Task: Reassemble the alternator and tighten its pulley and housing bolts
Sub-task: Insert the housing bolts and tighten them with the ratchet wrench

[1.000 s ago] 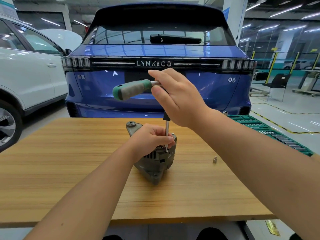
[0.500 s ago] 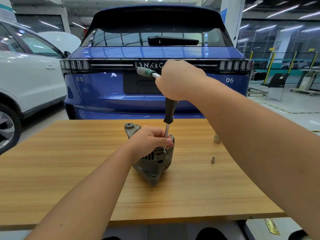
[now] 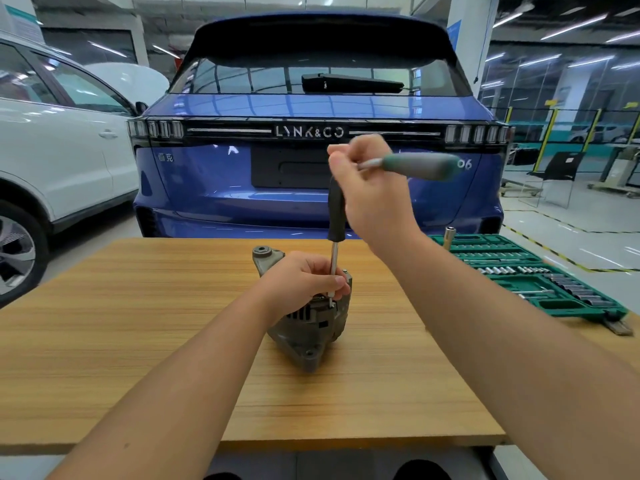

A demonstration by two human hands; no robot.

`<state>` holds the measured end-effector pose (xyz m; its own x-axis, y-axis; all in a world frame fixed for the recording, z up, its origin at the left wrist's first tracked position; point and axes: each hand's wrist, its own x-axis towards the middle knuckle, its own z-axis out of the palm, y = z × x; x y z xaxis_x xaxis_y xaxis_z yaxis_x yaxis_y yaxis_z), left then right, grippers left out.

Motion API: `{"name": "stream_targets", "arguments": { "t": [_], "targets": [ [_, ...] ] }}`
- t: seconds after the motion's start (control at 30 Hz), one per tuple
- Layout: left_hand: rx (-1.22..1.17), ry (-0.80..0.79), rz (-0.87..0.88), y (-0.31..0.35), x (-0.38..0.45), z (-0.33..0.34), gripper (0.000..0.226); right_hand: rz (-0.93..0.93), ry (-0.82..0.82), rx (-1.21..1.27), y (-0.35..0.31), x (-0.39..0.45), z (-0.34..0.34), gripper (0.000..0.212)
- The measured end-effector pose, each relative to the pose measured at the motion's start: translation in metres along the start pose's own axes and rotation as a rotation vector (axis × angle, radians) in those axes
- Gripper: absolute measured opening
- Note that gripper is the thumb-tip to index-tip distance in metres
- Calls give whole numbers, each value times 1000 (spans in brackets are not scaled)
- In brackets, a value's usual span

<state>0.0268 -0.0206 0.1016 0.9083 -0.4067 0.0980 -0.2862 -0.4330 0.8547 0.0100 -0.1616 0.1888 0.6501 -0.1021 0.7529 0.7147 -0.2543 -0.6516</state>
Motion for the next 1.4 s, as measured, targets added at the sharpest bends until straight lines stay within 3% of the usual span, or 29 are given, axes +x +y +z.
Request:
{"name": "stream_targets", "arguments": {
  "t": [0.07, 0.17, 0.27, 0.5, 0.7, 0.77, 0.87, 0.93, 1.03, 1.07, 1.13, 1.2, 1.3, 1.4],
  "targets": [
    [-6, -1, 15, -2, 0, -1, 15, -410, -79, -451, 5, 1, -5, 9],
    [-16, -4, 27, -3, 1, -2, 16, -584, -202, -635, 0, 6, -5, 13],
    [-11, 2, 20, -3, 1, -1, 20, -486, -282, -628, -4, 1, -1, 26],
    [-8, 16, 12, 0, 0, 1, 12, -403, -282, -604, -6, -1, -6, 42],
    [-14, 6, 20, -1, 0, 0, 9, -379, -314, -675, -20, 4, -7, 29],
    [-20, -1, 20, -1, 0, 0, 8, -305, -390, -819, -31, 14, -3, 36],
    [-21, 2, 16, -2, 0, 1, 9, -55, -489, -927, -50, 32, 3, 40],
    [-16, 6, 10, -3, 0, 1, 9, 186, -514, -761, -60, 38, 7, 25],
    [-16, 6, 13, -2, 0, 2, 14, 706, -371, -139, -65, 35, 10, 15],
    [-19, 6, 14, -1, -1, 2, 18, 801, -345, 49, -63, 32, 10, 13],
    [-26, 8, 8, -2, -1, 1, 24, 866, -276, 358, -53, 25, 11, 11],
    [-24, 9, 1, -2, -1, 1, 22, 884, -99, 605, -41, 21, 12, 12],
    [-16, 11, 9, -3, 1, 1, 18, 699, 118, 634, -25, 12, 15, 7],
    [-21, 5, 21, -5, 3, 1, 14, 33, 100, -7, -8, -2, 11, 18]
  ]
}}
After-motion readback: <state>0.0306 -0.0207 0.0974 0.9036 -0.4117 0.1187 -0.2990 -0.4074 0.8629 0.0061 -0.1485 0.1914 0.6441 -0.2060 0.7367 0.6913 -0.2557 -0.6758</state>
